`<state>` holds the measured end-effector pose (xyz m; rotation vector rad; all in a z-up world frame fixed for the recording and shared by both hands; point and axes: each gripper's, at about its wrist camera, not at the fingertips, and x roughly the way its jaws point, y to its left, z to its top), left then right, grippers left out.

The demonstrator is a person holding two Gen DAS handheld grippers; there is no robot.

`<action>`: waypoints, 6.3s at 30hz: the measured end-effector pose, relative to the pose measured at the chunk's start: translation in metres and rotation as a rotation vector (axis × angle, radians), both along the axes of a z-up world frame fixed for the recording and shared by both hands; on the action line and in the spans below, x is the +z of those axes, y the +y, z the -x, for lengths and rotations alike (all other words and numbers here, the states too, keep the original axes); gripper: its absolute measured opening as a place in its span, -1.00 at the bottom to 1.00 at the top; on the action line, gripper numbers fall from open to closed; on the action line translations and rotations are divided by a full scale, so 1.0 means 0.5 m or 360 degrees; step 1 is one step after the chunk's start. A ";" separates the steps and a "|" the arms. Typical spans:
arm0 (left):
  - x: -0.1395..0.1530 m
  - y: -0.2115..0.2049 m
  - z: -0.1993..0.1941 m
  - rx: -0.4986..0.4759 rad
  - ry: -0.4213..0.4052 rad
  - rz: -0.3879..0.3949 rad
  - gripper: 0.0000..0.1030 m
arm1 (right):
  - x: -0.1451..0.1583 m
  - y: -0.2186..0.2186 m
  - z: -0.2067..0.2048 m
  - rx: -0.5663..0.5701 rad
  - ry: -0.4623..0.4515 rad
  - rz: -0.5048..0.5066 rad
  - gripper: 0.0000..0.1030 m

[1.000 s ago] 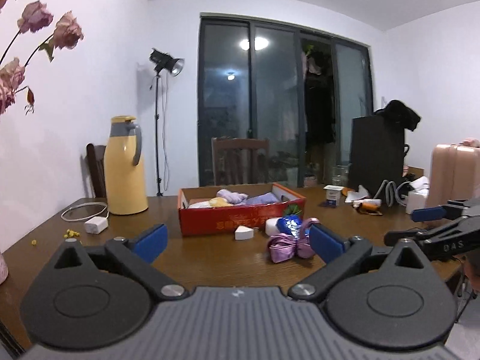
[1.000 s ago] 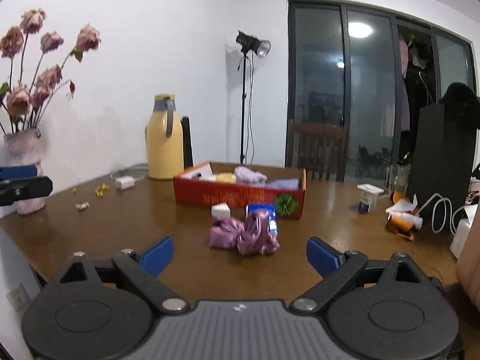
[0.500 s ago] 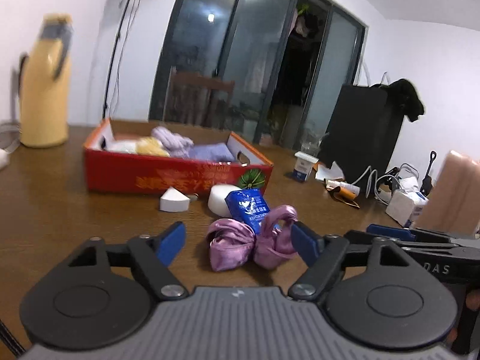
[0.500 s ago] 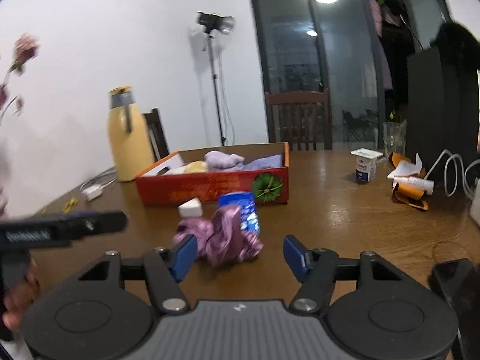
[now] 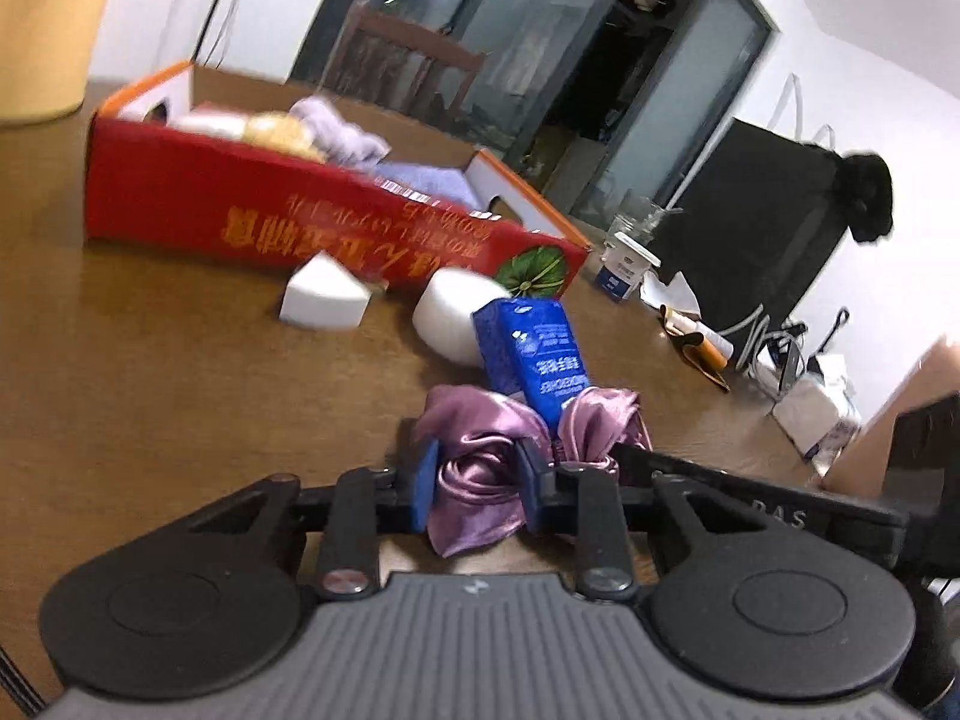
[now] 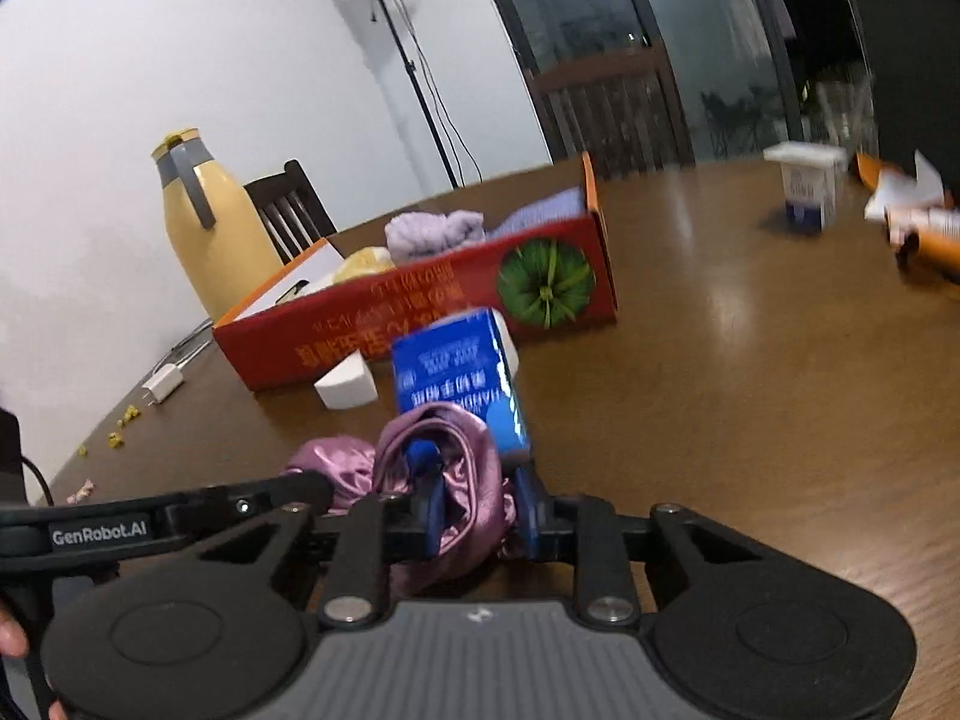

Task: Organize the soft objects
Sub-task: 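Grasp one pink scrunchie with the left tool while the right tool grasps the other, then carry both scrunchies over the box and open both tools, then withdraw both tools from the box back over the table, then reach the right tool to the blue tissue pack and close on it, then carry the tissue pack into the box and open the right tool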

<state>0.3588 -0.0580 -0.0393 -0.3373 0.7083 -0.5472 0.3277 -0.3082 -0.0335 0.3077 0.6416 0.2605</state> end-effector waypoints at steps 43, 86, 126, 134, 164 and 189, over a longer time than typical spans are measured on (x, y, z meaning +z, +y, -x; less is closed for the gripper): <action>0.194 0.070 0.158 0.0011 -0.0338 0.0065 -0.64 | 0.164 0.074 0.139 0.0233 -0.0267 0.0095 -0.78; 0.370 0.111 -0.001 0.0236 -0.0657 -0.0404 0.47 | 0.392 0.049 -0.122 0.0162 -0.0343 0.0479 0.23; 0.138 0.108 0.356 0.0392 -0.0546 -0.0464 0.95 | 0.100 0.054 0.275 -0.0059 -0.0262 0.0385 0.67; 0.120 0.071 0.208 0.0412 -0.0554 -0.0552 1.00 | 0.048 0.077 0.010 -0.0080 -0.0147 0.0437 0.67; 0.024 0.041 0.144 0.0060 -0.0156 -0.0145 0.15 | 0.022 0.049 0.115 0.0218 -0.0051 0.0178 0.01; 0.107 0.001 0.040 0.0041 -0.0183 0.0056 -0.43 | 0.103 0.041 0.045 0.0116 -0.0238 -0.0068 -0.58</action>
